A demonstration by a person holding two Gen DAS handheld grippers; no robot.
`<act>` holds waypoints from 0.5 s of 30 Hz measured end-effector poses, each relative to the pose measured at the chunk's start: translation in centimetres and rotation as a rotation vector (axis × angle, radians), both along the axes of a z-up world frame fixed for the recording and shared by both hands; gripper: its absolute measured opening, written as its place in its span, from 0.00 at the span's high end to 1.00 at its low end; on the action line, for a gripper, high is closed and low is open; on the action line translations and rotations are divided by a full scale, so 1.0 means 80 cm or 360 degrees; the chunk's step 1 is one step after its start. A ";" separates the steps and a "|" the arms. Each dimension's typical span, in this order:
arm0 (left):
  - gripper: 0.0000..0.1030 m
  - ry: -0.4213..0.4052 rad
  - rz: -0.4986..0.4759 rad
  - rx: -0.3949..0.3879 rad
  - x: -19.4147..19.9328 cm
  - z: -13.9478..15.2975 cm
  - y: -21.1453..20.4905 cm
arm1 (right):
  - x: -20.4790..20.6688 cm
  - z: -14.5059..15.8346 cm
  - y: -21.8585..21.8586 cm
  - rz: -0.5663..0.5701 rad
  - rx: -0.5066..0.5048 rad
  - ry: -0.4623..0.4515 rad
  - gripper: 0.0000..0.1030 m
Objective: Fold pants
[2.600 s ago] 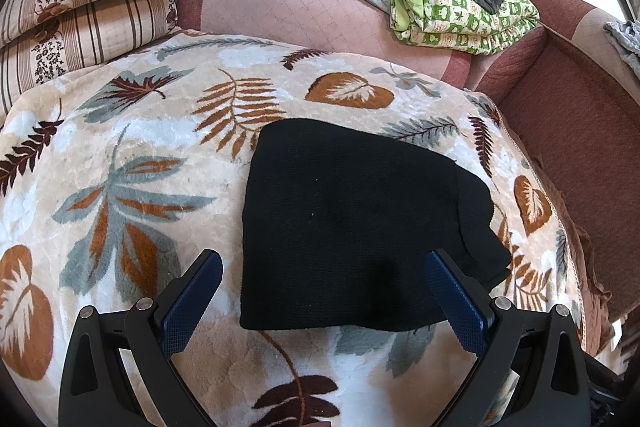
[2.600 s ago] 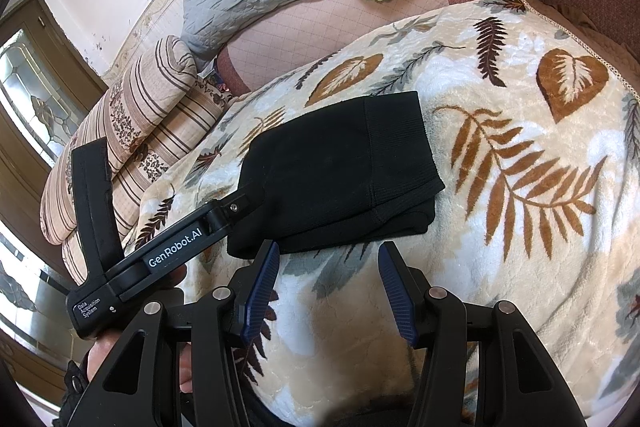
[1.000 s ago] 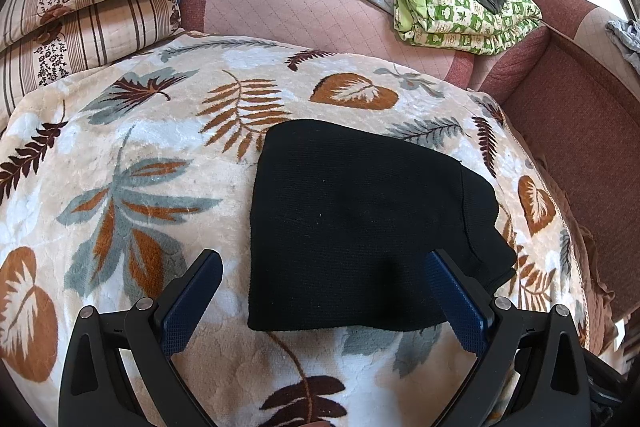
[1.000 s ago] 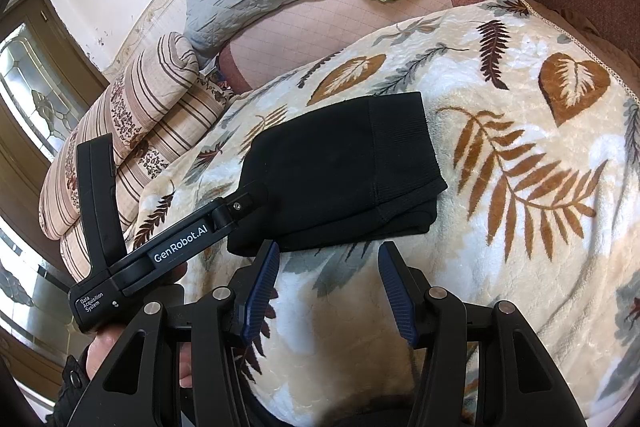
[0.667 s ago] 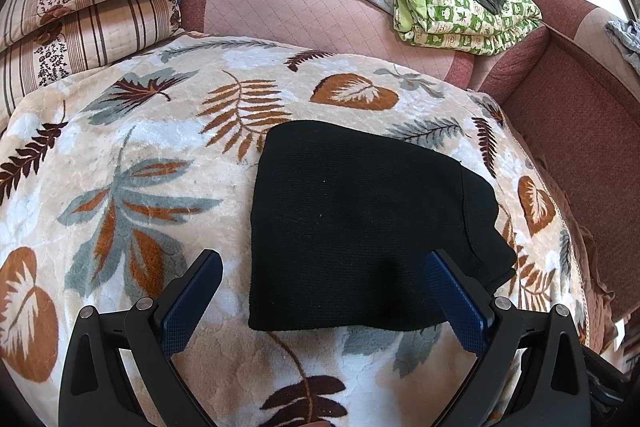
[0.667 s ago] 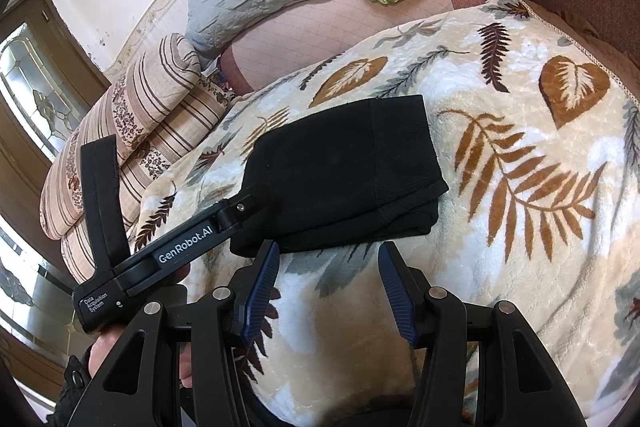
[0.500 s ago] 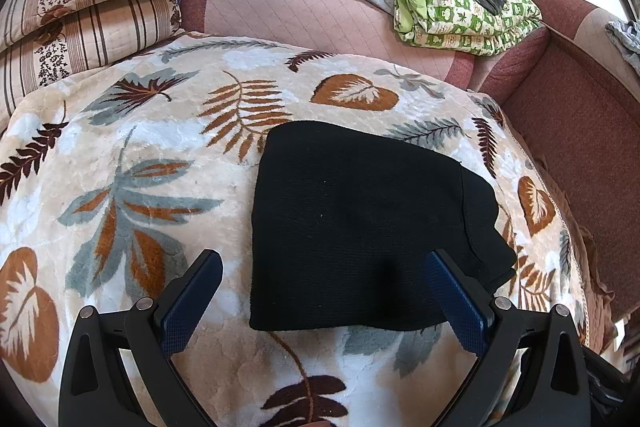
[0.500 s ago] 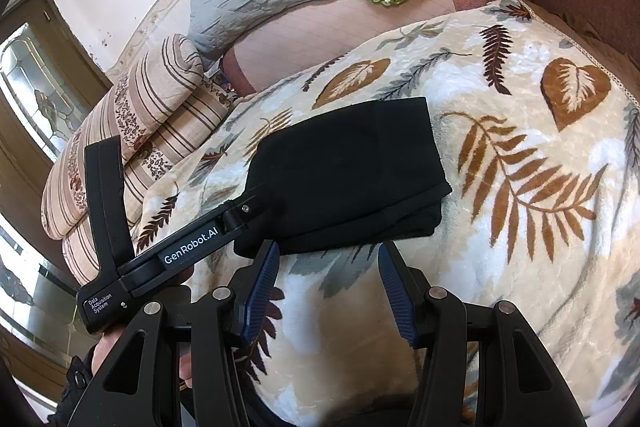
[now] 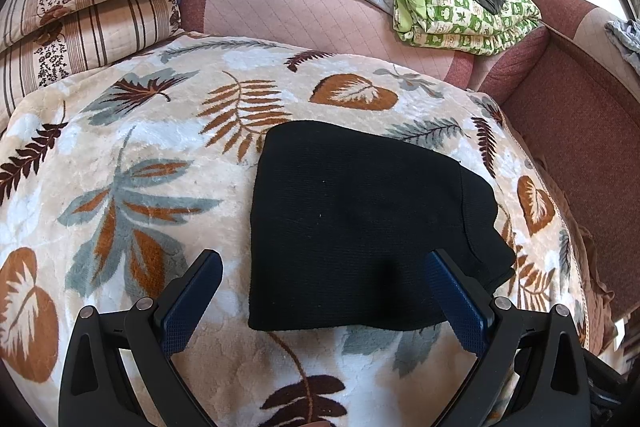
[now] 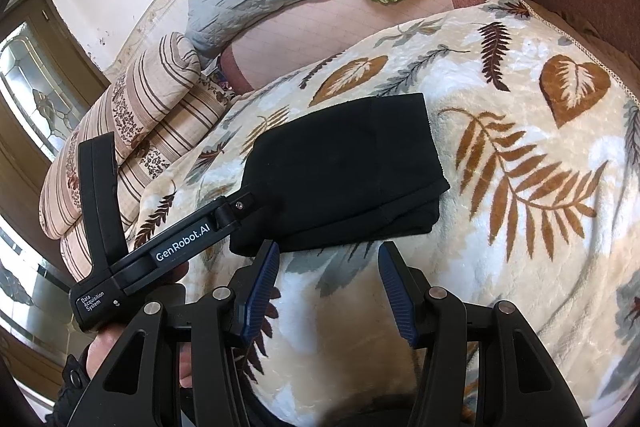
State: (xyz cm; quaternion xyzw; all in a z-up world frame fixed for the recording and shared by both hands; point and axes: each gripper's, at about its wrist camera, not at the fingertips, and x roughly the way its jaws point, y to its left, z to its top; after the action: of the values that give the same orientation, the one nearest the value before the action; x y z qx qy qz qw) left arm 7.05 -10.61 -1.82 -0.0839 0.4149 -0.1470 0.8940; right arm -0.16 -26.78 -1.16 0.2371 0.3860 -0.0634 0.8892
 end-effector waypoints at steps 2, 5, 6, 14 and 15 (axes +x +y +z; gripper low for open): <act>0.01 -0.0001 0.0001 -0.0002 0.000 0.000 0.000 | 0.000 0.000 0.000 0.0000 0.0000 0.0000 0.48; 0.01 0.0000 -0.0003 -0.0002 0.000 0.000 0.000 | 0.000 0.000 0.000 -0.0002 0.0004 0.0000 0.48; 0.01 -0.0002 -0.0003 -0.0002 0.001 0.000 0.000 | 0.000 0.000 0.000 -0.0002 0.0003 0.0000 0.48; 0.01 -0.0065 0.0003 -0.0044 -0.007 0.003 0.005 | 0.000 0.001 -0.001 -0.0004 0.0003 0.0004 0.48; 0.01 -0.0083 0.0016 -0.0039 -0.008 0.004 0.006 | 0.000 0.001 -0.001 -0.0004 0.0003 0.0005 0.48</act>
State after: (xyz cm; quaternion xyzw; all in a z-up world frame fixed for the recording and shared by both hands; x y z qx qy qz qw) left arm 6.39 -10.09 -1.54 -0.0930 0.3893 -0.1495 0.9041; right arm -0.19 -26.89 -1.10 0.2384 0.3873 -0.0646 0.8882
